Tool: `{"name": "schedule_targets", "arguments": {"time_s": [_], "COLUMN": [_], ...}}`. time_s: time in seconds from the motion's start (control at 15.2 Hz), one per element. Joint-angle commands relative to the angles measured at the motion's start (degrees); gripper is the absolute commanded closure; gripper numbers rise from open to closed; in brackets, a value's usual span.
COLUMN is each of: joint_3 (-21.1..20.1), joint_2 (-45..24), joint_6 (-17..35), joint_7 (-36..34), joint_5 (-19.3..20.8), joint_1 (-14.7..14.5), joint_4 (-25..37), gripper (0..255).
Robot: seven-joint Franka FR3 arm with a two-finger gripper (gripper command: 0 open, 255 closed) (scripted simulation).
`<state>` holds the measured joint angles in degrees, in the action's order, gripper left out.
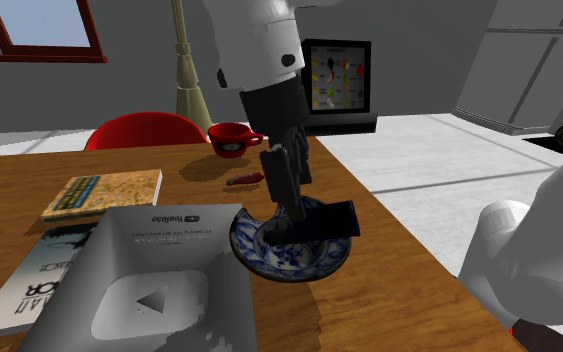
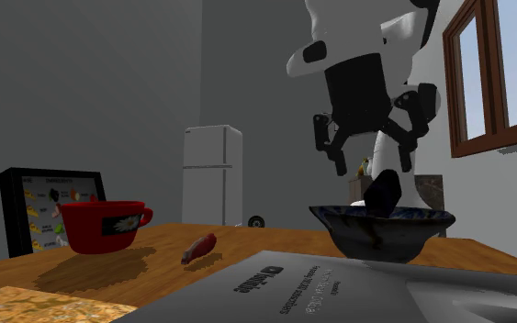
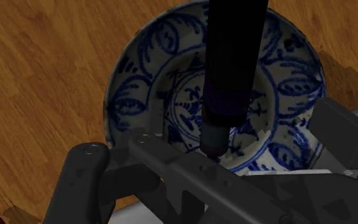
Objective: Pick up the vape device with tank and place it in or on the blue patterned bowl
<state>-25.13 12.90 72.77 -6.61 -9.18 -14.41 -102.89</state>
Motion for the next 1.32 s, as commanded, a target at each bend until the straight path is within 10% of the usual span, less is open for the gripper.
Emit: {"name": "schedule_targets", "arguments": {"time_s": [0.0, 0.86, 0.92, 1.25], "joint_3": [-0.2, 0.0, 0.0, 0.0], "joint_2": [-0.5, 2.1, 2.1, 2.1], "joint_6": [0.0, 4.0, 4.0, 4.0], "joint_7": [-0.2, 0.7, 0.7, 0.7], "joint_5": [-0.3, -1.1, -1.1, -1.1], "joint_1": [-0.1, -0.3, -0.3, -0.3], "joint_4": [-1.2, -7.6, -7.6, -7.6], "gripper": [0, 0, 255, 255]}}
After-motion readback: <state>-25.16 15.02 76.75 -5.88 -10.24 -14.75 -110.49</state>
